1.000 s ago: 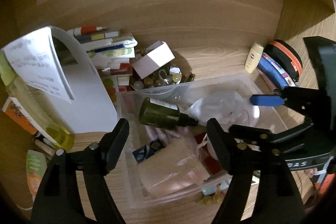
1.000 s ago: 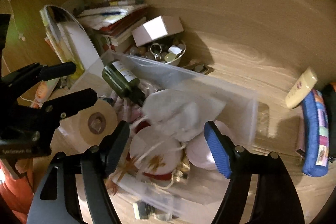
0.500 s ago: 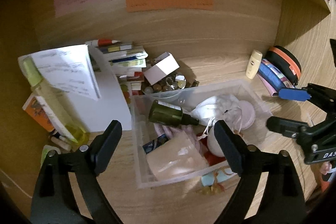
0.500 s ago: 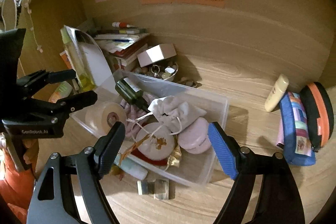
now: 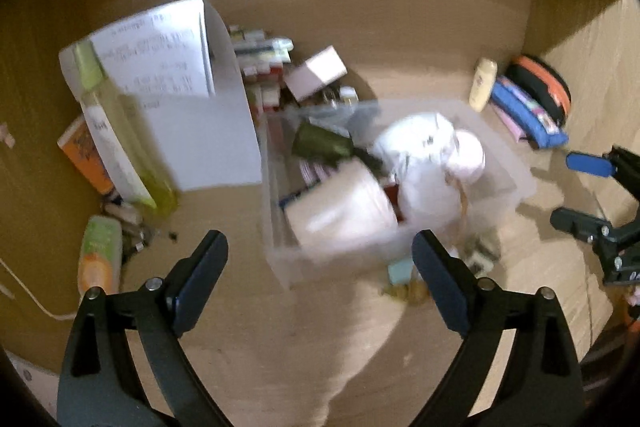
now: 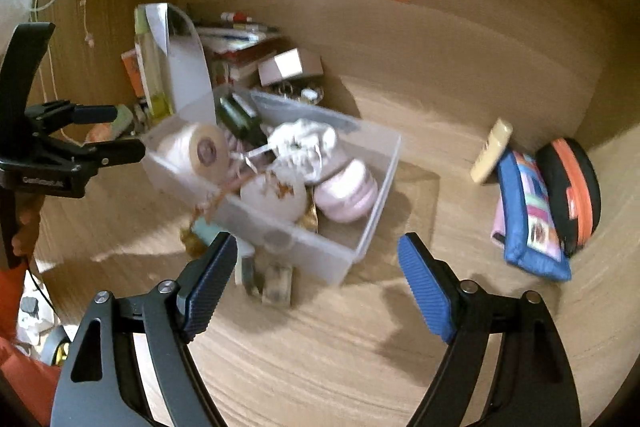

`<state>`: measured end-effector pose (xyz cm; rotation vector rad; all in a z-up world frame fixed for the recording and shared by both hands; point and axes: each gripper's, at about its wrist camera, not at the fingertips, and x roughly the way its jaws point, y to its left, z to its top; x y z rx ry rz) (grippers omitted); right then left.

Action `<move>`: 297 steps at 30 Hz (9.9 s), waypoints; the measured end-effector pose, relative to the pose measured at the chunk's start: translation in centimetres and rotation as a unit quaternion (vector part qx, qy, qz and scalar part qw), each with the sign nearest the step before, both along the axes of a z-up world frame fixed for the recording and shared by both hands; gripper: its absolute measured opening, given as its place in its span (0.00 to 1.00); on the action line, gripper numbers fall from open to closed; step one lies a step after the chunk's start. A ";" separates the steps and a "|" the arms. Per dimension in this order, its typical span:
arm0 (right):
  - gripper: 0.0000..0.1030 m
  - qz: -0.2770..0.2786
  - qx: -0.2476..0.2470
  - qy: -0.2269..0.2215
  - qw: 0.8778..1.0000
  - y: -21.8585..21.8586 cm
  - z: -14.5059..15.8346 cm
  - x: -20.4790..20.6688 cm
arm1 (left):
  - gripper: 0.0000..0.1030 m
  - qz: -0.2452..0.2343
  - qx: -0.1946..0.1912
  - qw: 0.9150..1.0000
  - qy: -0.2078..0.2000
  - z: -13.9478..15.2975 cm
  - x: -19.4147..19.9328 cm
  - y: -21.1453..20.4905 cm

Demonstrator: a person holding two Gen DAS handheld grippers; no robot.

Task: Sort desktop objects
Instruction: 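Grasp the yellow gourd ornament with the left tool while the right tool grasps the small grey block, then carry the gourd ornament and grey block into the clear box and release both, then grasp the light blue tube with the left tool while the right tool grasps the small white cube, then carry the blue tube and white cube into the clear box and release both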

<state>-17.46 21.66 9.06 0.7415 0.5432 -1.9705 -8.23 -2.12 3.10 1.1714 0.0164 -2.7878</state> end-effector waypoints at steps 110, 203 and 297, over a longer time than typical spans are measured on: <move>0.21 0.009 -0.036 -0.066 0.997 -3.9 -1.4 -5.0 | 0.41 -0.063 0.050 0.997 -0.006 -0.3 -7.2 4.3; 0.14 0.035 -0.011 -0.092 0.995 1.0 -4.7 -0.8 | 0.75 -0.060 0.059 0.986 -0.144 -8.0 -6.0 7.6; 0.15 -0.011 -0.049 -0.078 0.996 -3.3 -1.4 -3.9 | 0.71 -0.067 0.066 0.996 0.003 0.2 -8.2 5.4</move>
